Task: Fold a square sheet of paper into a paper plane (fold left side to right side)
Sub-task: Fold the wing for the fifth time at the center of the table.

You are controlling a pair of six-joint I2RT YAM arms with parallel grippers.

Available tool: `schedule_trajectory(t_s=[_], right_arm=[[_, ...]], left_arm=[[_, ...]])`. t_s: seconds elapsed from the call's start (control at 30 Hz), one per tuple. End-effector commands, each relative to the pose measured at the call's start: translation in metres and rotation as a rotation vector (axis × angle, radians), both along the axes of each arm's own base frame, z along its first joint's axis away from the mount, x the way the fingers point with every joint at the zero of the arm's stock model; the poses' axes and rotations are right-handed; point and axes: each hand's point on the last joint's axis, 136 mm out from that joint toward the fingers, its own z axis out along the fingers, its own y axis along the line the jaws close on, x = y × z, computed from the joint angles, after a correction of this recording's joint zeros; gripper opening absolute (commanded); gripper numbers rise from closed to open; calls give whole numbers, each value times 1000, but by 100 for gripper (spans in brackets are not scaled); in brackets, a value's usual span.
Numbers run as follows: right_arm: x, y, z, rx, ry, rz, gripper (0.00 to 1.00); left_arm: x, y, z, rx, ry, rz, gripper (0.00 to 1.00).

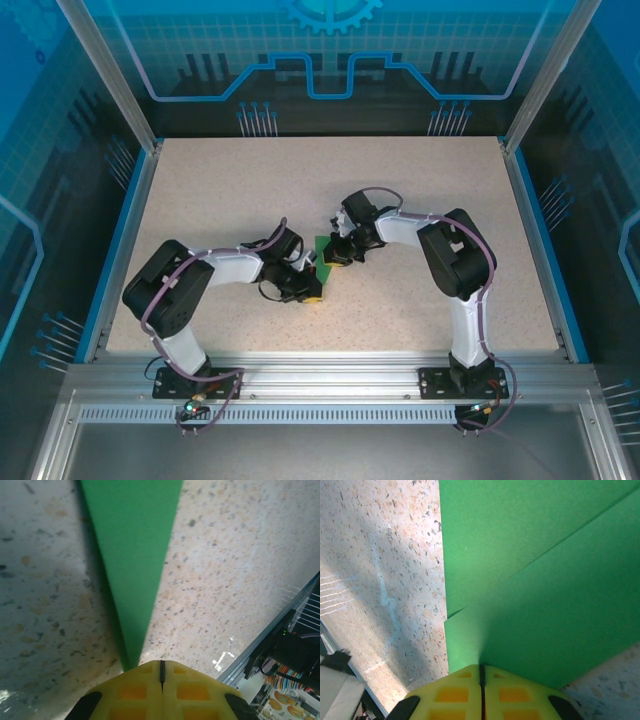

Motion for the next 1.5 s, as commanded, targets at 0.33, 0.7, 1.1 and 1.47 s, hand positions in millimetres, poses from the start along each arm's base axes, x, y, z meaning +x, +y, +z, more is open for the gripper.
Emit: schedule_trajectory(t_s=[0.33,0.7,1.1,1.47], right_arm=[[-5,-26,-34,-119,52,-18,8],[20,-25,-14,17,9,-45,9],[38,-50,63,-91,-211,-100,41],[-10,-53,54,-466,-192,-160,65]], left_arm=[[-20,11,-26,43,56,-3,1],[-24,11,-9,-2,5,-24,2],[22,39,82,-2,-377,88,57],[70,107,104,242,-565,401,88]])
